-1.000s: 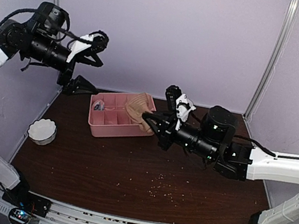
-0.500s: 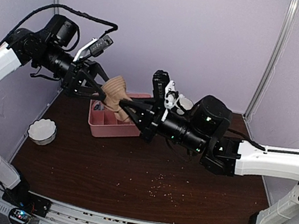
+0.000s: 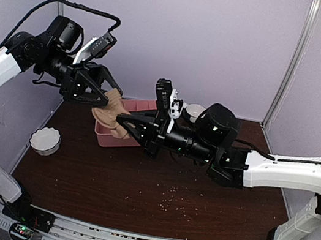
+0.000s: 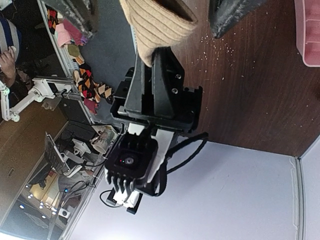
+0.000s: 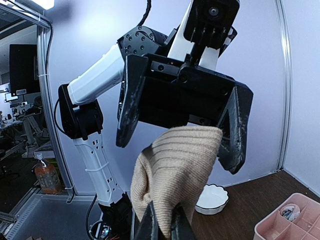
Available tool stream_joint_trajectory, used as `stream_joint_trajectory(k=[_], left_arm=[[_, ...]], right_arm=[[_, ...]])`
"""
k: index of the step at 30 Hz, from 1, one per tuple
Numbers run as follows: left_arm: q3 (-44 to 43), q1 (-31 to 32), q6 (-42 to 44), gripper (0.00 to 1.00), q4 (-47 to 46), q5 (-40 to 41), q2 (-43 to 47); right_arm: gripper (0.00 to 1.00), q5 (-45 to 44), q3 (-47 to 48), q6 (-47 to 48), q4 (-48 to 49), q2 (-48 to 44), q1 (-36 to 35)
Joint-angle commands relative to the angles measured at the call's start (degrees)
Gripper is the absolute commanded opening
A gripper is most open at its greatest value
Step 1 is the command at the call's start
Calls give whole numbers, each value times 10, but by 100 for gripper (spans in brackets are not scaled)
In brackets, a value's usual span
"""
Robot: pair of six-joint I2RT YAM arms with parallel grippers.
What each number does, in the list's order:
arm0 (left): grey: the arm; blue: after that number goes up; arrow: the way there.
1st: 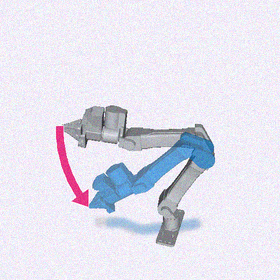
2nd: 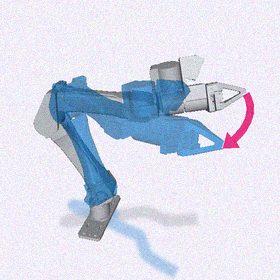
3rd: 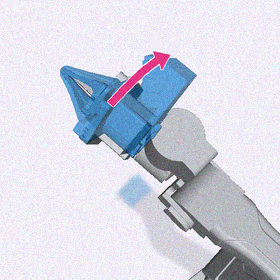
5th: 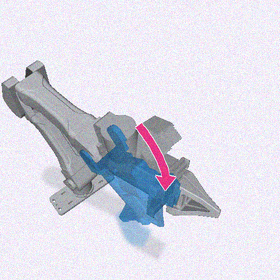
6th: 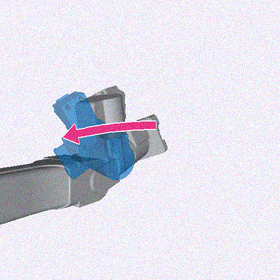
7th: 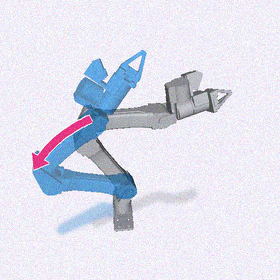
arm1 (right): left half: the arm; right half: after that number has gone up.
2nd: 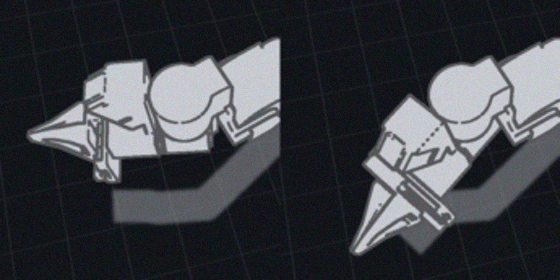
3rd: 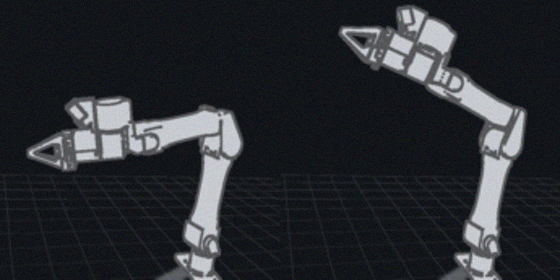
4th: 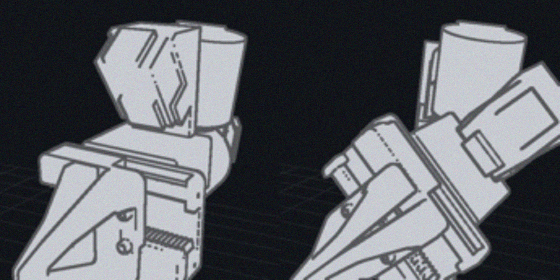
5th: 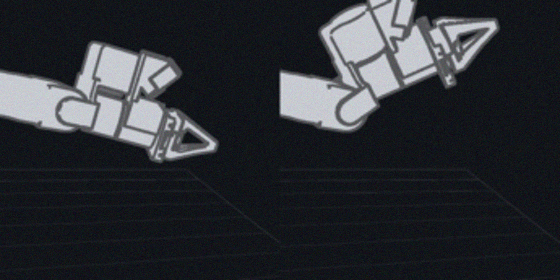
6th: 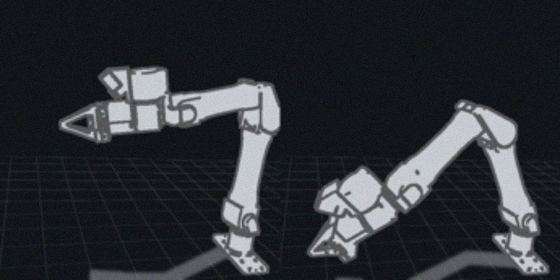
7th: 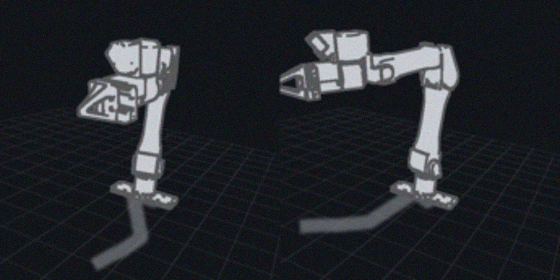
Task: Roll the socks
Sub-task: Pass from the right arm to the left
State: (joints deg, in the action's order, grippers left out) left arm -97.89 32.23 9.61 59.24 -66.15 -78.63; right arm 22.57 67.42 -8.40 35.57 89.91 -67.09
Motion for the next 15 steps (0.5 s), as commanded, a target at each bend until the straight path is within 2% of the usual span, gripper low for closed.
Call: stream_joint_trajectory(k=[1, 3, 7, 10, 13, 15], left_arm=[[-14, -3, 89, 81, 69, 30, 5], [-13, -2, 94, 88, 78, 42, 1], [-27, 0, 109, 85, 101, 43, -16], [-34, 2, 126, 73, 113, 43, -24], [-40, 3, 132, 55, 114, 41, -28], [-43, 3, 132, 49, 115, 38, -33]], right_arm=[[0, 6, 8, -6, 7, -9, 3], [0, 8, 11, -6, 3, -8, 2], [0, 11, 14, -13, 3, -2, 2], [0, 14, 15, -20, 0, 1, 2], [0, 19, 17, -25, -4, 6, 2], [0, 23, 23, -28, -11, 11, 3]])
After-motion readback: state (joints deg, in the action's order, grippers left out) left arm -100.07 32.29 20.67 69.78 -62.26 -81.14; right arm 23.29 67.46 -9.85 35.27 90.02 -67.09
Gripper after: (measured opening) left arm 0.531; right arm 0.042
